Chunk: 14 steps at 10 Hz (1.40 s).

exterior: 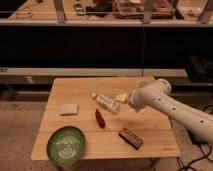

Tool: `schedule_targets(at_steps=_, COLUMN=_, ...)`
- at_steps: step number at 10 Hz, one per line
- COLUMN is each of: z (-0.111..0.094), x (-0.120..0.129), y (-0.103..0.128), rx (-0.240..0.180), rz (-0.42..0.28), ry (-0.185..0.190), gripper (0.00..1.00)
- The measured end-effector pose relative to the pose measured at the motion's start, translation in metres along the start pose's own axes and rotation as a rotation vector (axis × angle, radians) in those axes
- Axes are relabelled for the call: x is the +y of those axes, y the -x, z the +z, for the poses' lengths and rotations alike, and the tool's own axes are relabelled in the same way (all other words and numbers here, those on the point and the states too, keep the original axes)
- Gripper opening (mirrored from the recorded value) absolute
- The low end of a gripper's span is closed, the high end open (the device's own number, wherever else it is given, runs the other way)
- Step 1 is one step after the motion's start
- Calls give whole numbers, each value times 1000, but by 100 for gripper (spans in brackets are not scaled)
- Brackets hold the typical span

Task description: Place the pepper in the ceramic bowl

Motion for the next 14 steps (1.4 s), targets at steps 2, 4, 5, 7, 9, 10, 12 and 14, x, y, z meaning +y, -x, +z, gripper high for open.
schedule_targets(at_steps=2, z=0, x=0, y=0, rx=-1, rz=-1, ry=1, gripper=80)
schedule_targets(at_steps=4, z=0, x=-3, y=5, rx=-23, rz=-43, ry=36, gripper=80)
schedule_targets(at_steps=5, z=1, x=-11, y=14, rx=-59, rz=-94, ry=65, gripper=80)
schedule_targets(at_steps=7, z=0, x=-42, y=28, rx=-135, rz=-218, ry=106, gripper=80)
schedule_targets(at_steps=9, z=0, x=-75, y=34, rx=-201, rz=-325, ry=124, gripper=80)
schedule_targets(at_steps=10, z=2, x=-86, y=35, rx=-225, rz=-362, ry=133, gripper=80)
schedule_targets(at_steps=12, z=13, x=-106, y=39, rx=-279, rz=-428, ry=163, gripper=80)
schedule_targets(at_steps=14, z=33, x=-115, y=47, rx=-329, rz=-471, ry=211, gripper=80)
